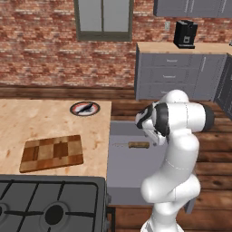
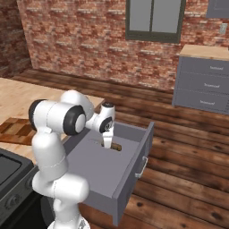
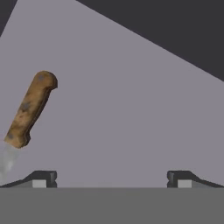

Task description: Pick up the knife from the drawer and place it on the cutting board. Then place the meat from the plate to the cutting board.

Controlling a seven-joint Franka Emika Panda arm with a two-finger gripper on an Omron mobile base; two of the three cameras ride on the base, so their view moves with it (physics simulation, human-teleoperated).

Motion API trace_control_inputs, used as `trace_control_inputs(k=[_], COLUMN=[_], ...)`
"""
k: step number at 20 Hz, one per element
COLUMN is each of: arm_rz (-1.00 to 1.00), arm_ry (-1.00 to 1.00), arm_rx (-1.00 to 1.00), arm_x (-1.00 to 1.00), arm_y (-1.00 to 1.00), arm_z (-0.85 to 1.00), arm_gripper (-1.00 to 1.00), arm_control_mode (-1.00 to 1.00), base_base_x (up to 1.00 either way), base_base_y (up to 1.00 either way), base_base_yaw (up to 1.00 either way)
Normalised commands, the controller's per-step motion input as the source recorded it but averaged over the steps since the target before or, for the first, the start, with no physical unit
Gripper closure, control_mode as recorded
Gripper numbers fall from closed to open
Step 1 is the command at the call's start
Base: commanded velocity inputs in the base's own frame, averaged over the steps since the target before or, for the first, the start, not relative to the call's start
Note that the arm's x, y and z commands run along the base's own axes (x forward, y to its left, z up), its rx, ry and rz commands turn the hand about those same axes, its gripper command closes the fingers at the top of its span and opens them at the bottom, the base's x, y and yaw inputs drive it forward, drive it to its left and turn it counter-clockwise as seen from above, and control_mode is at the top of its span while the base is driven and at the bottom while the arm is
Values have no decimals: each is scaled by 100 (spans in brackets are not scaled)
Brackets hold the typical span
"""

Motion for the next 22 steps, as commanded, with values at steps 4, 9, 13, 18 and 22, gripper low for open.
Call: trace_control_inputs(k=[4,9,13,18,22], arm_rz=[-1,0,0,0,0], arm_ry=[0,0,0,0,0], arm_rx=[0,0,0,0,0], arm_x=[13,15,16,24,28], arm_y=[2,0,0,0,0], arm_z=[-27,-24,-24,-20,-18], arm_gripper=[-100,-100,-100,-100,-100], arm_control_mode=[-100,-100,-100,-100,-100], base_base_x=[0,0,0,0,0], base_base_y=[0,0,0,0,0], base_base_yaw=[0,0,0,0,0])
